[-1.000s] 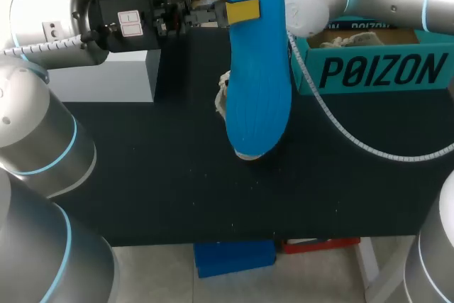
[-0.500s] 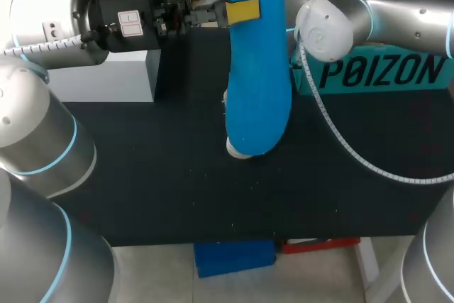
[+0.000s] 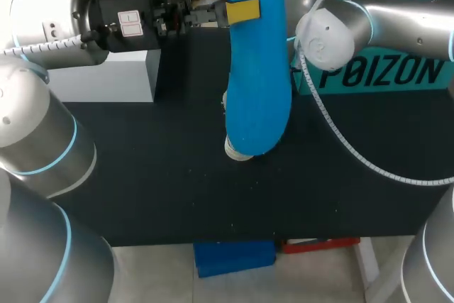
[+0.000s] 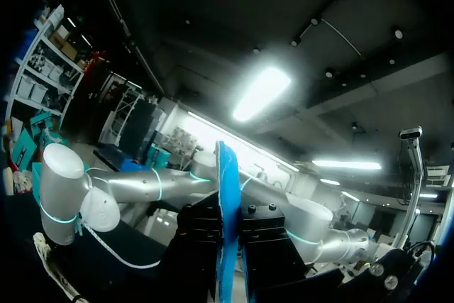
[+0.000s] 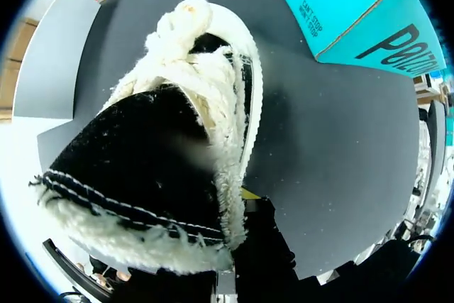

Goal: Take the shoe out of the shoebox, open the shoe tongue, remove and reinsert the insole, then place the shoe into the shoebox

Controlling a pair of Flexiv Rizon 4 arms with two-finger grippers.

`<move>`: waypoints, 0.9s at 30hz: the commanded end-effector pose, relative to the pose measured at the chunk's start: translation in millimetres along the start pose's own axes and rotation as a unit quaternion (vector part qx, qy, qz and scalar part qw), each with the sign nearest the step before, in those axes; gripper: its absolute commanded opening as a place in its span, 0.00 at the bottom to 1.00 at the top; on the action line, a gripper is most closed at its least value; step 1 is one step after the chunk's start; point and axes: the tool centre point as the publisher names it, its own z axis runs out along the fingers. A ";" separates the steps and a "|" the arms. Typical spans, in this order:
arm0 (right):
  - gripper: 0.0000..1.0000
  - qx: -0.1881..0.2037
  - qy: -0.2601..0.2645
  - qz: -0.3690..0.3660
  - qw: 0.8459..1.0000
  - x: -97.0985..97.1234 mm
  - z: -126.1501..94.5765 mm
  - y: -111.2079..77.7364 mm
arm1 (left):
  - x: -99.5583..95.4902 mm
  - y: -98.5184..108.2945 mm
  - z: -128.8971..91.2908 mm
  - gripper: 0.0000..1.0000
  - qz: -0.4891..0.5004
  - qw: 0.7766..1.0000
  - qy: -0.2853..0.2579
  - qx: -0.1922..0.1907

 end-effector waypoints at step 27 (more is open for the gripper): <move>1.00 0.028 -0.047 -0.059 0.997 17.6 5.7 3.1 | 0.7 0.2 0.3 0.00 -0.001 1.000 -0.002 -0.001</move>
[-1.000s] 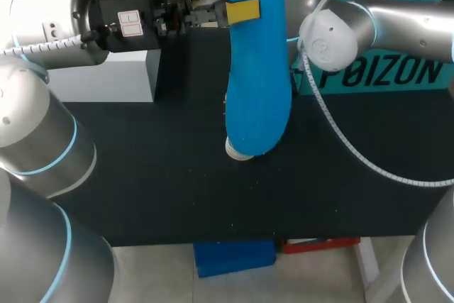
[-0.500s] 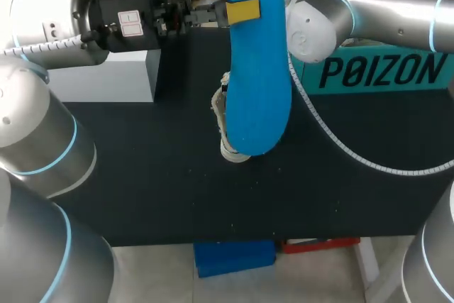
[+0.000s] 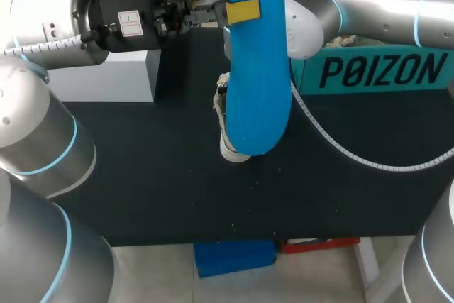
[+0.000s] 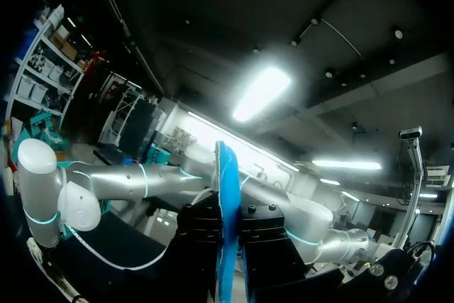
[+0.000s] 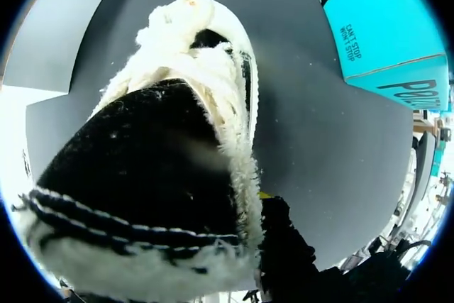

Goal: Take the shoe out of the shoebox, open the shoe tongue, remove and reinsert the insole, then place the shoe into the shoebox

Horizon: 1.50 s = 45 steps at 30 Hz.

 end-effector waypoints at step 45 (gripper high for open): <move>1.00 -0.050 0.242 -0.031 0.968 -14.4 -75.7 -28.4 | 0.7 0.2 0.3 0.00 -0.001 1.000 -0.002 -0.001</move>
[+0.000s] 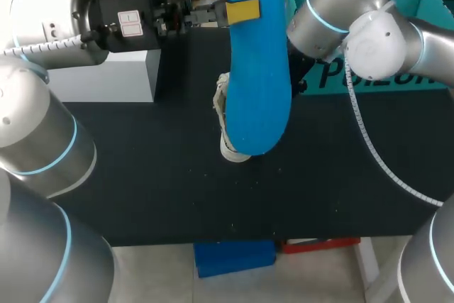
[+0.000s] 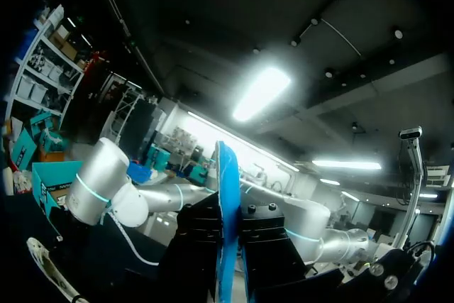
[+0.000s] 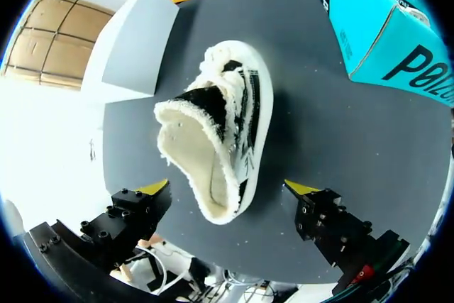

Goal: Take the shoe out of the shoebox, open the shoe tongue, remove and reinsert the insole, then place the shoe into the shoebox

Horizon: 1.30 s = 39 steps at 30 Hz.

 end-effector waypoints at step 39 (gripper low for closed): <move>1.00 -0.105 0.436 0.048 0.892 22.4 -69.0 -19.3 | 0.7 0.2 0.3 0.00 -0.001 1.000 -0.002 -0.001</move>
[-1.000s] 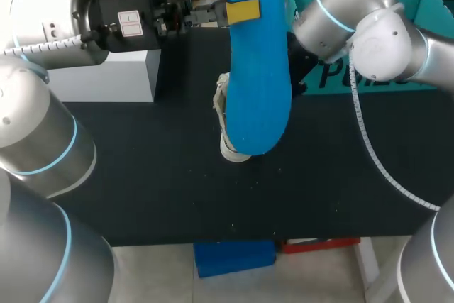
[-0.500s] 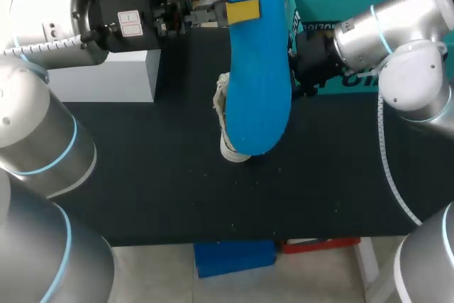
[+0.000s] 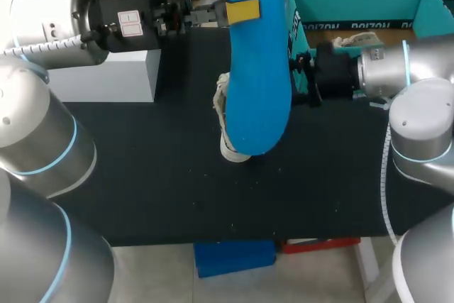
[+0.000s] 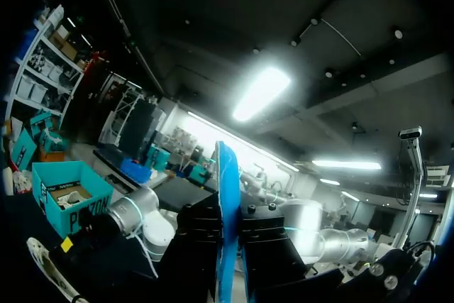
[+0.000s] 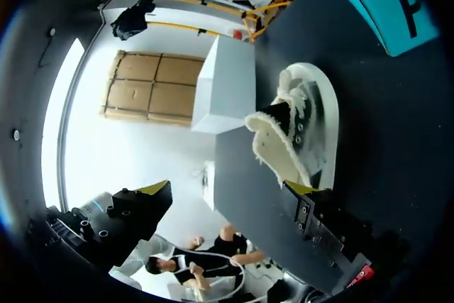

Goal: Take the shoe out of the shoebox, open the shoe tongue, remove and reinsert the insole, then place the shoe into the shoebox

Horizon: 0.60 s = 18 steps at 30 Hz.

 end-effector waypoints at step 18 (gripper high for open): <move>1.00 -0.015 0.063 -0.003 0.998 0.4 -1.7 -3.9 | -34.7 16.4 23.9 0.00 0.157 0.986 0.047 0.027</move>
